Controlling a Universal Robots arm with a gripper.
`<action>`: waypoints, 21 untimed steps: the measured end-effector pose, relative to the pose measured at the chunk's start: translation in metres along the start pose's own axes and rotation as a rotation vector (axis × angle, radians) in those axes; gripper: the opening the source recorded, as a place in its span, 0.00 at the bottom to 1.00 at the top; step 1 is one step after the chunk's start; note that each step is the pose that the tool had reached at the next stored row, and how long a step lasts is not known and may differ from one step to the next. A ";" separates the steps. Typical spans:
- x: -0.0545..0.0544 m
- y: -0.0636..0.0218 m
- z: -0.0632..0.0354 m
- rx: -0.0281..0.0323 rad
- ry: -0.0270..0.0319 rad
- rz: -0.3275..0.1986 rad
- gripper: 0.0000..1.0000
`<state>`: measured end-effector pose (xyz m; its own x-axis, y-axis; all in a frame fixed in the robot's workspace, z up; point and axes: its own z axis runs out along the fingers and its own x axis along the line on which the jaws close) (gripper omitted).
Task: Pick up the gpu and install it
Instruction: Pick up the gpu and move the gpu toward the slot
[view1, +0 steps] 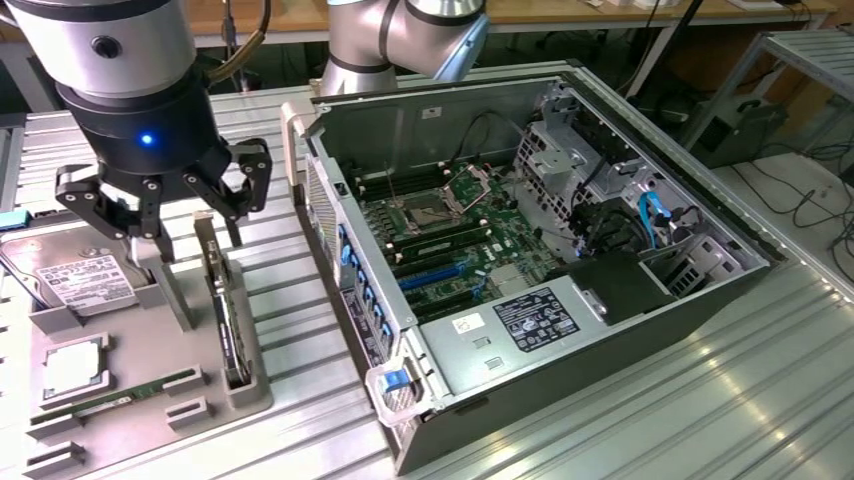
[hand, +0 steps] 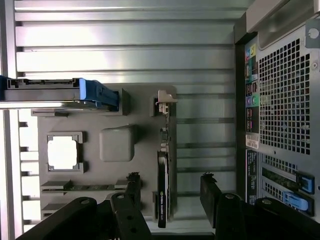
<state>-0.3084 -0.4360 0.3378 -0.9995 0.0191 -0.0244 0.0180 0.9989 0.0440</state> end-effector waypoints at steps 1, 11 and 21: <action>0.000 0.0000 0.0011 0.0000 0.0000 0.000 0.60; 0.000 -0.0002 0.0054 0.0000 0.0000 0.000 0.60; 0.000 -0.0004 0.0087 0.0000 0.0000 0.000 0.60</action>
<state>-0.3084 -0.4360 0.3291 -0.9995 0.0191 -0.0244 0.0180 0.9989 0.0440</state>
